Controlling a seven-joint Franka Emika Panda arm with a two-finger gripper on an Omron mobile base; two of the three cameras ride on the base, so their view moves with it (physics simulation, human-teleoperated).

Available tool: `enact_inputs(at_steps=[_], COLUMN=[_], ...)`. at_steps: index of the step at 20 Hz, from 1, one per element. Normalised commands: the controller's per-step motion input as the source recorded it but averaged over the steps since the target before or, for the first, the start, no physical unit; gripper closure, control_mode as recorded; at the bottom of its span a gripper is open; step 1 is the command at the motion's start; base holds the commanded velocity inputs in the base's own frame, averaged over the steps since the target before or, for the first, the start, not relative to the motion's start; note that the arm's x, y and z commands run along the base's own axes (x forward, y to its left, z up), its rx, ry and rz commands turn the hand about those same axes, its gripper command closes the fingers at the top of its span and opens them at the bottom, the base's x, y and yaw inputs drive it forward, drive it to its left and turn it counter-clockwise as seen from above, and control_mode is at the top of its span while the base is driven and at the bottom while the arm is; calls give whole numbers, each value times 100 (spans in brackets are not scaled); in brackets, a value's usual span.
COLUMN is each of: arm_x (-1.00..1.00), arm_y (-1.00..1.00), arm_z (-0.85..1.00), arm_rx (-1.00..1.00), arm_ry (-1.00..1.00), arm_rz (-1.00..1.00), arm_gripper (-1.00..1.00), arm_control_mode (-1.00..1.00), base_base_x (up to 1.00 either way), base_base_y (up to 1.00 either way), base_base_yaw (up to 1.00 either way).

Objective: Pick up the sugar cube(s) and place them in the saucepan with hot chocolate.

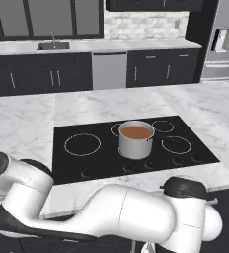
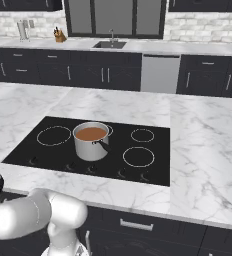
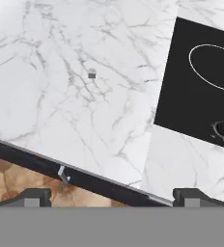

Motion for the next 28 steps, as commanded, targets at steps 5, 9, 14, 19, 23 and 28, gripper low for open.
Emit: enact_inputs(at_steps=[5, 9, 14, 19, 23, 28], arm_x=[-8, 56, 75, 63, 20, 2], arm_y=[5, 4, 12, 33, 38, 23], arm_z=[-28, -11, 0, 0, -2, -14], arm_rx=[0, 0, 0, 0, 0, 0], arm_ry=[-9, 1, 21, 33, 15, 2], arm_rz=[-29, -26, -6, 11, 22, 15], arm_gripper=[-100, -100, -100, -100, -100, -100], arm_control_mode=[-100, -100, -100, -100, -100, -100], base_base_x=[0, 0, 0, 0, 0, 0], base_base_y=[0, 0, 0, 0, 0, 0], base_base_yaw=[0, 0, 0, 0, 0, 0])
